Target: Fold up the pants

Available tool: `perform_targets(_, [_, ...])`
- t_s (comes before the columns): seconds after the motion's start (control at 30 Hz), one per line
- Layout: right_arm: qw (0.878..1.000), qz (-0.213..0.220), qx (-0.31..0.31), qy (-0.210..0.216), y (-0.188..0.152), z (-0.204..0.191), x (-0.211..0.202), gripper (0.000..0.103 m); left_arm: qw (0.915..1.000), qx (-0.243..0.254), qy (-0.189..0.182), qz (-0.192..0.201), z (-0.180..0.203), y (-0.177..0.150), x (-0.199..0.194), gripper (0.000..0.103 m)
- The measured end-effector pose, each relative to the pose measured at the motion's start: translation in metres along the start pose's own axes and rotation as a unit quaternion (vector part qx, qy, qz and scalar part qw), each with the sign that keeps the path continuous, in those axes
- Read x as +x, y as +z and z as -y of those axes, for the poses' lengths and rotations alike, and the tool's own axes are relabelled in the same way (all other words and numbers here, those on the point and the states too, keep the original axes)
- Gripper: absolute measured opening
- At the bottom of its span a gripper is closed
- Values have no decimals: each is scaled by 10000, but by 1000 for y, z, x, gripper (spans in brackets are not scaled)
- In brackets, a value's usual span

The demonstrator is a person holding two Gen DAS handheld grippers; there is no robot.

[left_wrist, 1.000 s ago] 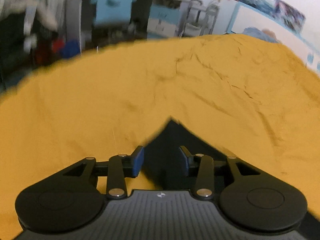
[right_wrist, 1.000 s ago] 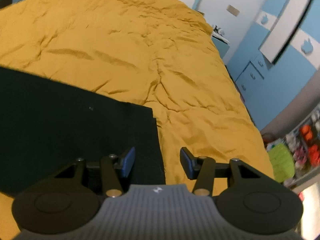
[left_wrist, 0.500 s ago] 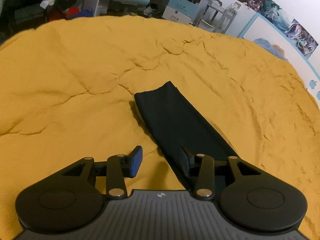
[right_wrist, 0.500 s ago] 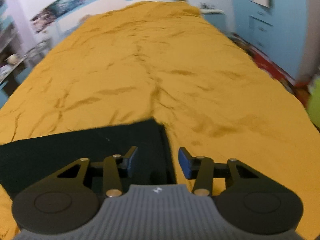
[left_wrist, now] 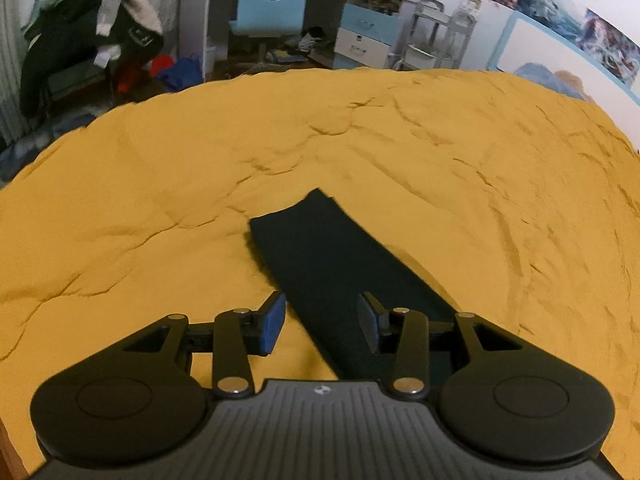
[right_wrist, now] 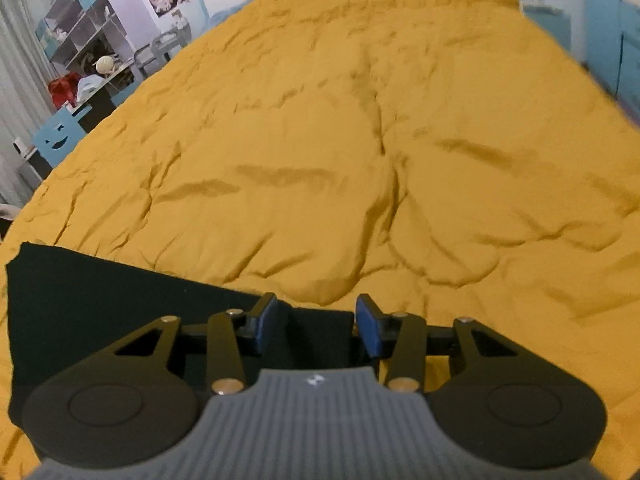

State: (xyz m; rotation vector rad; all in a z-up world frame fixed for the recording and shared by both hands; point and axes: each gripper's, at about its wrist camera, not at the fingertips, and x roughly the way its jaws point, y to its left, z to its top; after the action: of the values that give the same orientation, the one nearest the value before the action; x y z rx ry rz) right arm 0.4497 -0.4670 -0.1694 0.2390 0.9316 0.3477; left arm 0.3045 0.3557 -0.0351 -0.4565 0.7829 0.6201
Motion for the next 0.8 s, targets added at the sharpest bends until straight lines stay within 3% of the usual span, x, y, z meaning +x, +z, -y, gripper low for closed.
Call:
perform_targets(0.07, [9998, -85, 116, 130, -3, 9, 3, 32, 9999, 139, -26, 3, 9, 0, -1, 49])
perform_targets(0.23, [9986, 282, 254, 370, -8, 11, -19, 29, 9991, 395, -142, 19, 20, -3, -6, 49])
perform_targets(0.3, [9988, 420, 130, 231, -10, 2, -31, 28, 9990, 396, -198, 31, 21, -4, -8, 49])
perform_targets(0.37, [9991, 395, 66, -139, -6, -9, -36, 13, 9989, 376, -275, 35, 20, -6, -10, 49])
perform_targets(0.6, [9956, 6, -64, -934, -9, -19, -9, 14, 9988, 313, -374, 2, 9, -10, -13, 49])
perform_targets(0.73, [9932, 28, -60, -1166, -9, -25, -14, 30, 9988, 260, -413, -54, -6, -12, -13, 50])
perform_targets(0.8, [9912, 110, -149, -1307, -11, -33, -32, 30, 9988, 167, -451, -26, -16, -12, -13, 51])
